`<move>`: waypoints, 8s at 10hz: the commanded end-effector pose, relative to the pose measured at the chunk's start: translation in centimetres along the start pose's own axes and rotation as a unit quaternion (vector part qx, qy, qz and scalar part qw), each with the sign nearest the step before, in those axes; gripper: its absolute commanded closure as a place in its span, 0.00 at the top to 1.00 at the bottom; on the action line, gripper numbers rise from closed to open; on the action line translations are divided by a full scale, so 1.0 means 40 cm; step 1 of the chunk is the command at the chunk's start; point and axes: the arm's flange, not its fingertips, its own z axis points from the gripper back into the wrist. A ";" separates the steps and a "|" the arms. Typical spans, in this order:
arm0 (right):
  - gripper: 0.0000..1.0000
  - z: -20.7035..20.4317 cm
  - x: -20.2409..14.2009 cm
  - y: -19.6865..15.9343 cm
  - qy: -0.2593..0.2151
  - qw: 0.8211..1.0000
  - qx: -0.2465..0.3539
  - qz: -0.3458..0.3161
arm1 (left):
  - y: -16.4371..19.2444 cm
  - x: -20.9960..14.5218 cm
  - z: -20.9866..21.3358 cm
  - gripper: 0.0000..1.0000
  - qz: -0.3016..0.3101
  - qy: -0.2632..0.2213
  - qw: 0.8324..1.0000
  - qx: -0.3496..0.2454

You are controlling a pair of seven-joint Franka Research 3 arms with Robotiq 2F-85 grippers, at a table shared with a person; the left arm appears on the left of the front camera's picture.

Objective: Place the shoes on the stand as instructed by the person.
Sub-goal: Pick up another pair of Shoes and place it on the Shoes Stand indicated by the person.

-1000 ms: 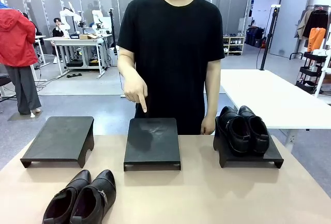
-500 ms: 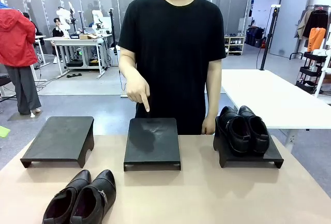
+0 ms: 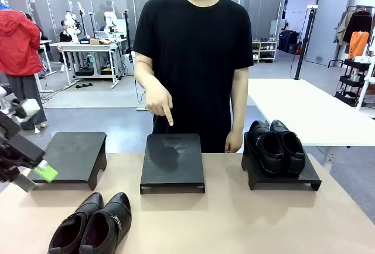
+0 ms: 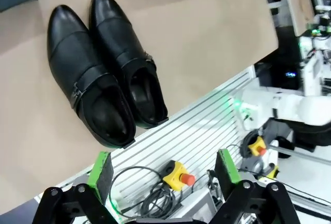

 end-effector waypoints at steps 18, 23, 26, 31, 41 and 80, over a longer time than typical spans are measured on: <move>1.00 -0.007 -0.011 0.004 0.001 1.000 -0.009 -0.004 | -0.072 0.042 -0.224 1.00 0.110 0.040 0.985 0.124; 1.00 -0.007 -0.011 0.004 0.001 1.000 -0.009 -0.004 | -0.049 0.060 -0.316 1.00 0.137 0.084 0.978 0.135; 1.00 -0.007 -0.011 0.004 0.001 1.000 -0.009 -0.004 | -0.035 0.080 -0.370 1.00 0.153 0.079 0.974 0.147; 1.00 -0.007 -0.011 0.004 0.001 1.000 -0.009 -0.004 | -0.011 0.088 -0.431 1.00 0.174 0.062 0.966 0.183; 1.00 -0.007 -0.011 0.004 0.001 1.000 -0.009 -0.004 | 0.031 0.057 -0.542 0.10 0.172 0.068 0.952 0.242; 1.00 -0.007 -0.011 0.004 0.001 1.000 -0.009 -0.004 | -0.466 0.514 -0.402 0.10 0.098 -0.059 0.942 0.315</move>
